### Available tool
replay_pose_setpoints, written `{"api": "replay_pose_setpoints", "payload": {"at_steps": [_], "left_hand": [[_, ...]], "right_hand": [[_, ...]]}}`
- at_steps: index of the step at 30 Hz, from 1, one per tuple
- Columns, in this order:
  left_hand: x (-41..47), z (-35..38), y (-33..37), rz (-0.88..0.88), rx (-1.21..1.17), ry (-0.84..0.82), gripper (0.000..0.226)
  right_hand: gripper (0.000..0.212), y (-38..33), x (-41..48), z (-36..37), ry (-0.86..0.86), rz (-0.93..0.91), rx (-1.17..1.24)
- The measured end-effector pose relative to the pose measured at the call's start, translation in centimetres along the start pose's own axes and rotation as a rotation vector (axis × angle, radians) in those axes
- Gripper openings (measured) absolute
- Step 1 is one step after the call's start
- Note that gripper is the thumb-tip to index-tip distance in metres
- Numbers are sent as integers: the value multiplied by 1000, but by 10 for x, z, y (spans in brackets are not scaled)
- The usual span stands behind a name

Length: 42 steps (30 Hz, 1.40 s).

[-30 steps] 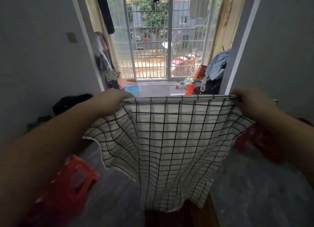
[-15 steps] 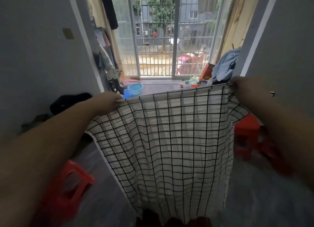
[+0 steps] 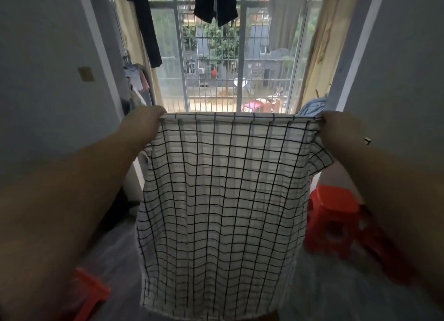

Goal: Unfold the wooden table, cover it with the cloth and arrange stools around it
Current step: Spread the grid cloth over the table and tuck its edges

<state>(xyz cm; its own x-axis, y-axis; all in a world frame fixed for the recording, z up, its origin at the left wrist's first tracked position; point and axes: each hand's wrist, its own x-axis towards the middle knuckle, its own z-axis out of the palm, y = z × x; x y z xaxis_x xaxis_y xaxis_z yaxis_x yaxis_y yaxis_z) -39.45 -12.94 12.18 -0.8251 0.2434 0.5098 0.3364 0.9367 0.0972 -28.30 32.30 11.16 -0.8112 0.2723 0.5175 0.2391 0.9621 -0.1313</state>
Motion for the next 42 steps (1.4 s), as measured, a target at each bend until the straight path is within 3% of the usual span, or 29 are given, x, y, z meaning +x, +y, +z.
{"api": "replay_pose_setpoints", "payload": {"at_steps": [10, 17, 24, 26, 27, 30, 33, 42], "left_hand": [[19, -52, 1, 43, 55, 148, 48], [-7, -65, -15, 47, 60, 104, 52], [-77, -26, -33, 24, 61, -166, 32], [-105, -10, -36, 23, 38, -225, 34], [-120, -3, -38, 27, 31, -277, 35], [-166, 18, -43, 55, 46, -397, 34], [-211, 37, -48, 48, 17, -447, 33], [-343, 88, -48, 87, -3, -531, 43]], "right_hand": [[35, -11, 14, -41, 186, -22, 66], [36, -20, -5, -45, 204, -24, 31], [33, -17, -79, 1, -60, -4, -20], [48, -17, -114, 15, 30, -63, 142], [51, -17, -135, 19, -12, -74, 211], [27, -22, -192, 24, -236, 60, 13], [26, -20, -246, 27, -321, 81, -136], [26, -14, -381, 45, -445, 146, -19]]}}
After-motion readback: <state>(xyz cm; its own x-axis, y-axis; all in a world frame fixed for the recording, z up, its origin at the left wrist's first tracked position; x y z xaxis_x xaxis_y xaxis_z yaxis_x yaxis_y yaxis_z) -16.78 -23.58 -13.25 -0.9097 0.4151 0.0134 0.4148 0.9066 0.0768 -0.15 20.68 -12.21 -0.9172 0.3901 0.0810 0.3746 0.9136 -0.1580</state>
